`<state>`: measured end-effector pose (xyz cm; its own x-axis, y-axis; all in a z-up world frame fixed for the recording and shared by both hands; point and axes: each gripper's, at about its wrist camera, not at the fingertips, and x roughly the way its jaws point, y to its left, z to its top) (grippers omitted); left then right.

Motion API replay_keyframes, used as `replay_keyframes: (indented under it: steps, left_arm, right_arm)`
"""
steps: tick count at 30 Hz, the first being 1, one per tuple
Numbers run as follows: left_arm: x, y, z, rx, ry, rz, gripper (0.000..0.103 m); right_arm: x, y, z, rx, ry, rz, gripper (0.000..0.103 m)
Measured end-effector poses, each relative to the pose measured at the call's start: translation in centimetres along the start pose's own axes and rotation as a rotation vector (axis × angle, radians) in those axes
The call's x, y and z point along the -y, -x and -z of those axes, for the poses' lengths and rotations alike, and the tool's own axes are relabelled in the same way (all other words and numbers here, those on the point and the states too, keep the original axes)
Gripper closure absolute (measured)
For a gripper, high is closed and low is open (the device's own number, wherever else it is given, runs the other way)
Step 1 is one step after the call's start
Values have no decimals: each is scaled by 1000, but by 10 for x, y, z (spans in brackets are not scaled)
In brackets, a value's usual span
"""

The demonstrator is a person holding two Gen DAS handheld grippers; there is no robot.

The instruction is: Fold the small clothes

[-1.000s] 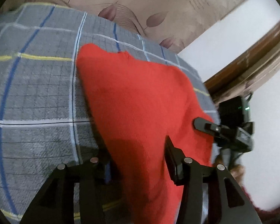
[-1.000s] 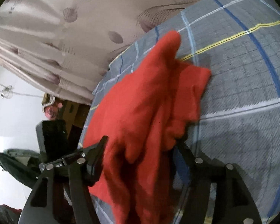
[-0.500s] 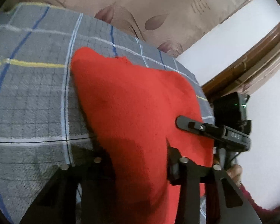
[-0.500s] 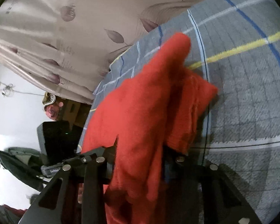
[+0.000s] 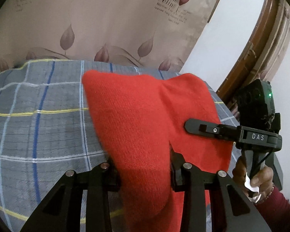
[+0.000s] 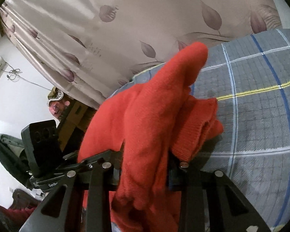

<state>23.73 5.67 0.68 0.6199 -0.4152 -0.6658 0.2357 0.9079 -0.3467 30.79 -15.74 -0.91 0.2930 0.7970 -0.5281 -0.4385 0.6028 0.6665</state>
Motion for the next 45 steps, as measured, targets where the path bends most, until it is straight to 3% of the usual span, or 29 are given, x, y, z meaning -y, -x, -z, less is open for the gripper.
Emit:
replay_keyframes:
  steps: [21,35,40,42,45]
  left_arm:
    - [18,65,59,22,-15,-44,66]
    - [14,56,92,-6,4,-82,66]
    - [7,38,108,-20,7,-112,66]
    - [3,29,116,-18,8,-123,60]
    - [2,28,126,32,-9,-171,44]
  right_arm:
    - [-56,17,60,-18,15,-24,73]
    - [-41,1,91,-68,-17,-18,73]
    - [-26,-13,102,-95,-28,21,74]
    - [-21,-21,106,-106,-15,65,73]
    - [-16,-24,111,-94,-4,105,62]
